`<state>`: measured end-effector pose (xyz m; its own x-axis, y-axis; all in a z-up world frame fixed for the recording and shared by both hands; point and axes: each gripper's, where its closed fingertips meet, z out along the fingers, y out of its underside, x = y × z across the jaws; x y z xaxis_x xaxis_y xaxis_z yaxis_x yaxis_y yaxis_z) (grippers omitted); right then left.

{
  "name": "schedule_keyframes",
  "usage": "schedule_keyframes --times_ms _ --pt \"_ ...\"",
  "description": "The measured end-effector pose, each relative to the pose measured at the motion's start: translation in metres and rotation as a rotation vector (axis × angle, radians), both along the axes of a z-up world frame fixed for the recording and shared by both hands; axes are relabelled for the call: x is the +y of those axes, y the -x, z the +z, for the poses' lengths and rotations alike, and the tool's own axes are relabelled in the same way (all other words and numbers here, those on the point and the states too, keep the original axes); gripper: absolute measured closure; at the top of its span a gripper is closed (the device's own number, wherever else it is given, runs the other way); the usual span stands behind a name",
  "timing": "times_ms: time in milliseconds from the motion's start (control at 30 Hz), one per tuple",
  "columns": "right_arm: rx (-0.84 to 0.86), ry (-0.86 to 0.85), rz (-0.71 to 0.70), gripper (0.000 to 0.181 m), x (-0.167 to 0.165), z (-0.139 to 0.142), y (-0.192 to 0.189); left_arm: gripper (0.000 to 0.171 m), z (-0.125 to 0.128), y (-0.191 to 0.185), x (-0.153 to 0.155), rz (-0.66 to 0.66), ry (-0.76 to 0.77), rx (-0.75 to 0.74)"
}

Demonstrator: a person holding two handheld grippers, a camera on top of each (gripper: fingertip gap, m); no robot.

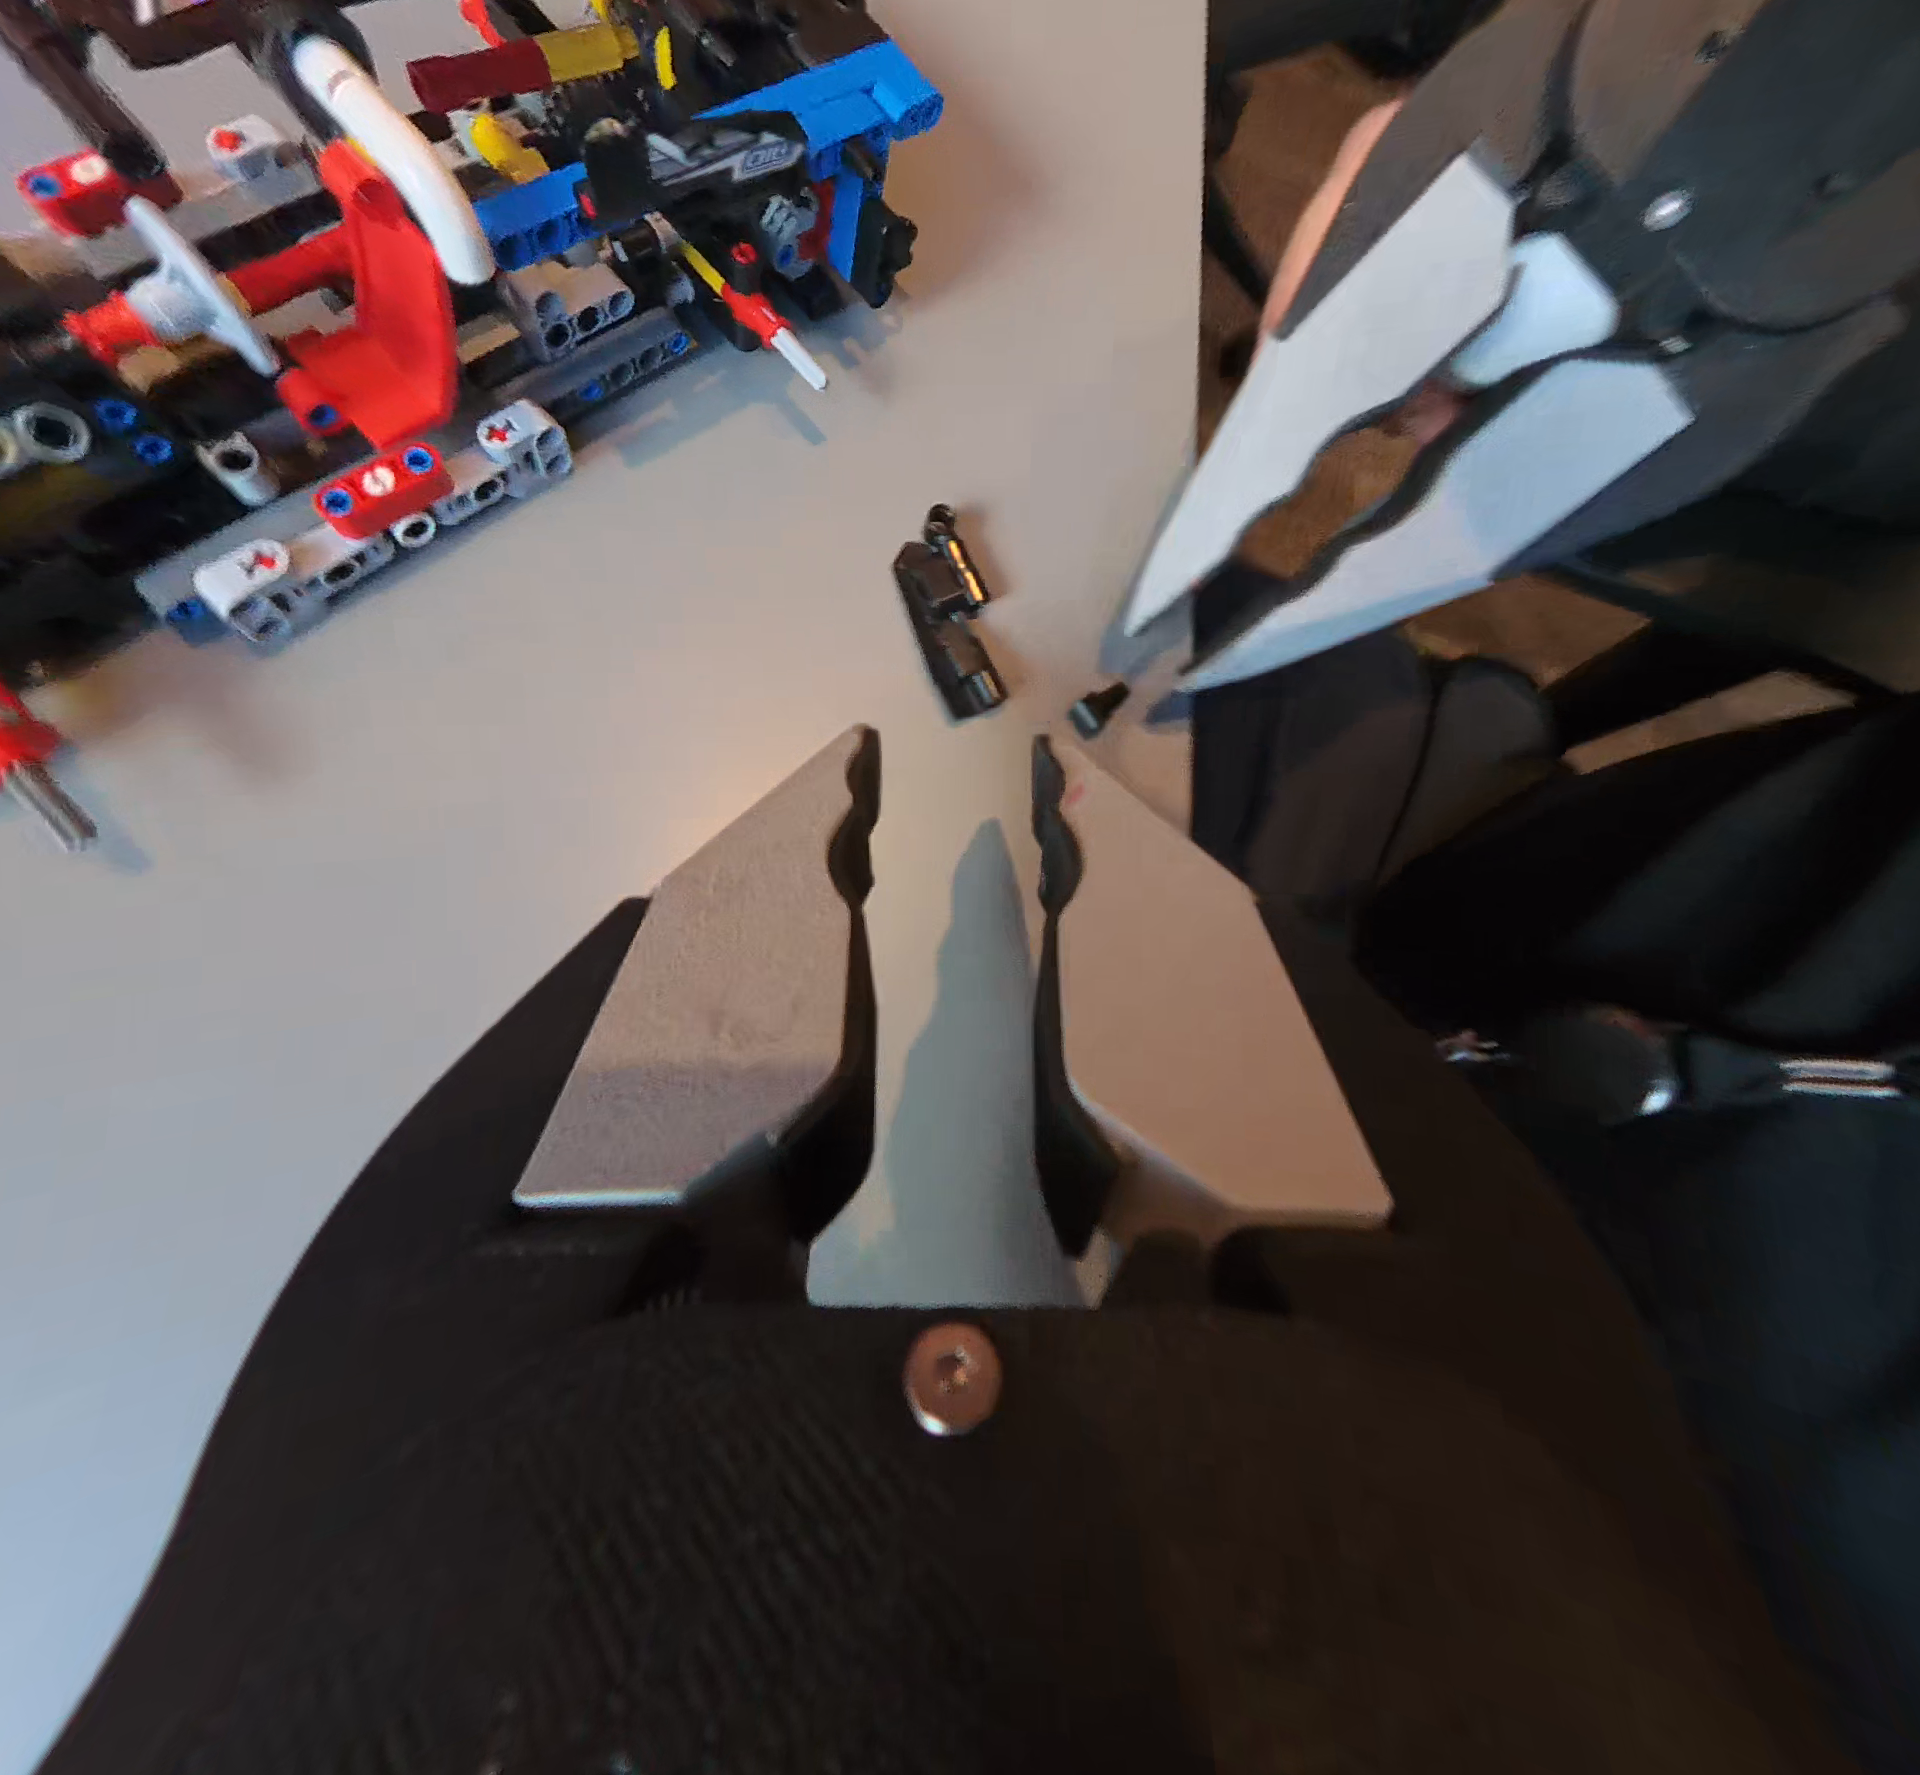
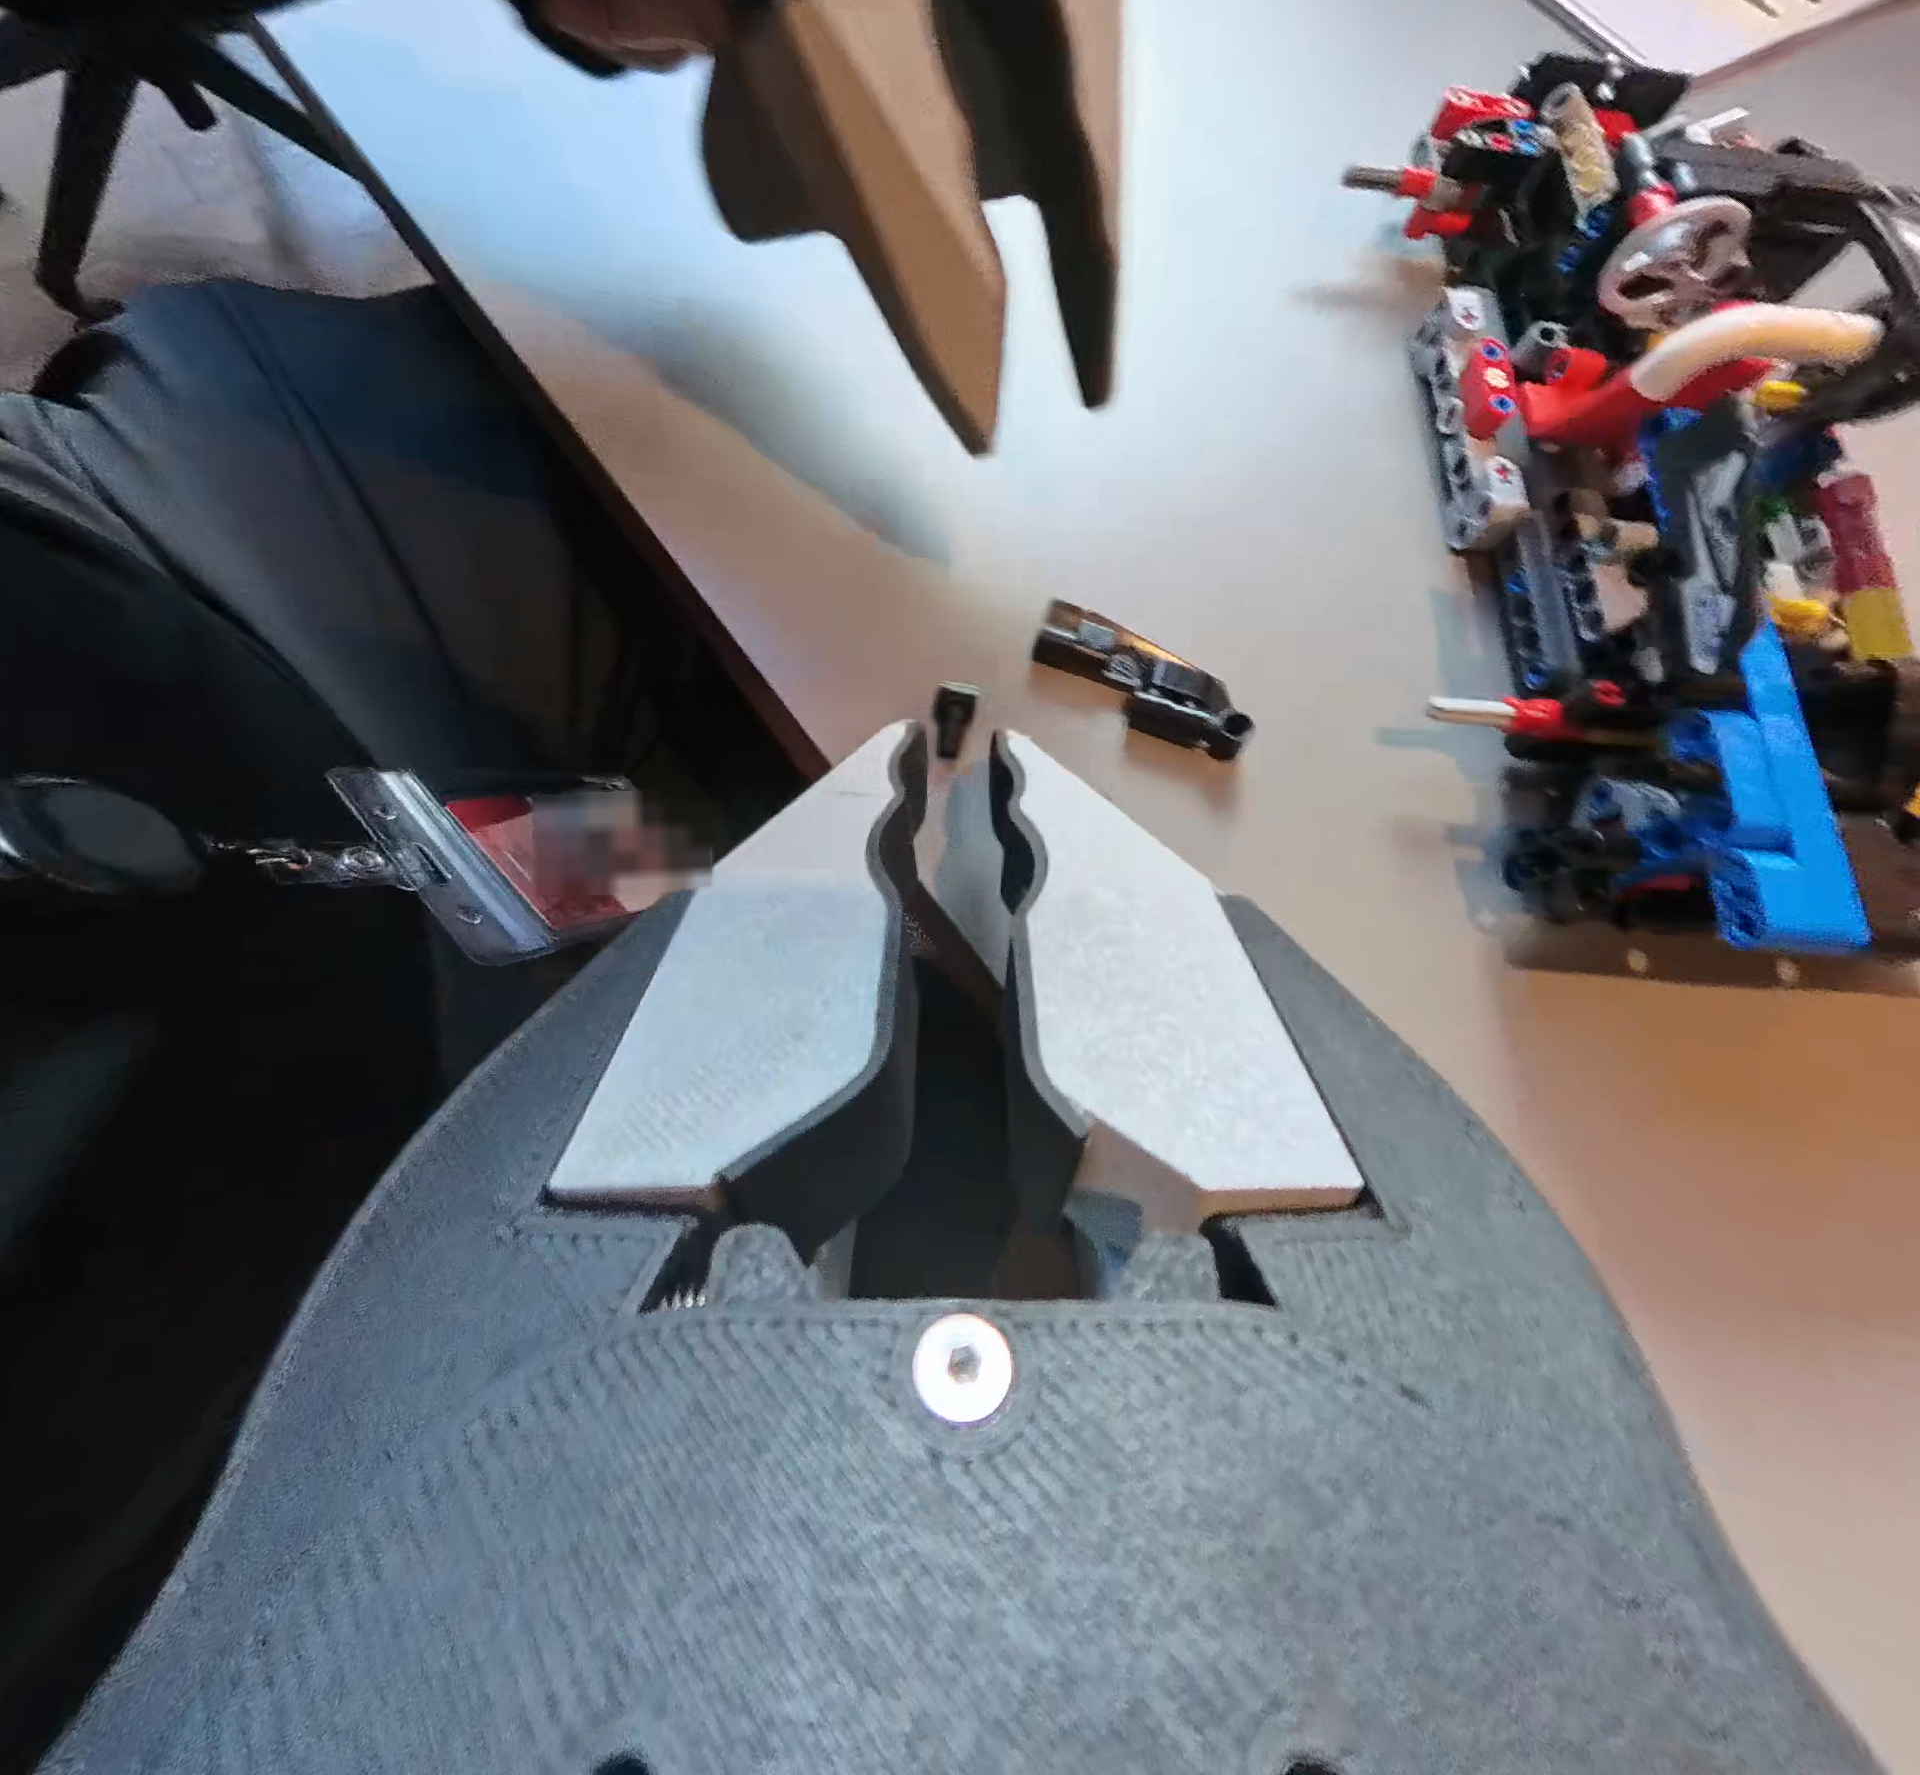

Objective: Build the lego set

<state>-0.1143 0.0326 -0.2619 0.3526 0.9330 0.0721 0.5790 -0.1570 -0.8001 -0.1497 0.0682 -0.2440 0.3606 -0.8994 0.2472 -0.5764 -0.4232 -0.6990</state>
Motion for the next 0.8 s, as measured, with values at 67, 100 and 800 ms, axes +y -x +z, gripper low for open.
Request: schedule_keyframes --times_ms 67,100,800 --pt "-0.032 -0.023 0.016 0.173 -0.001 -0.005 0.005 0.145 -0.013 -0.005 0.008 -0.076 -0.026 0.045" --pt "-0.056 -0.036 0.012 0.172 0.002 -0.008 0.005 0.146 -0.018 -0.008 0.011 -0.105 -0.030 0.059" --pt "-0.038 0.011 -0.124 0.171 0.004 -0.012 -0.003 0.141 -0.007 -0.032 0.025 -0.293 -0.102 0.107"
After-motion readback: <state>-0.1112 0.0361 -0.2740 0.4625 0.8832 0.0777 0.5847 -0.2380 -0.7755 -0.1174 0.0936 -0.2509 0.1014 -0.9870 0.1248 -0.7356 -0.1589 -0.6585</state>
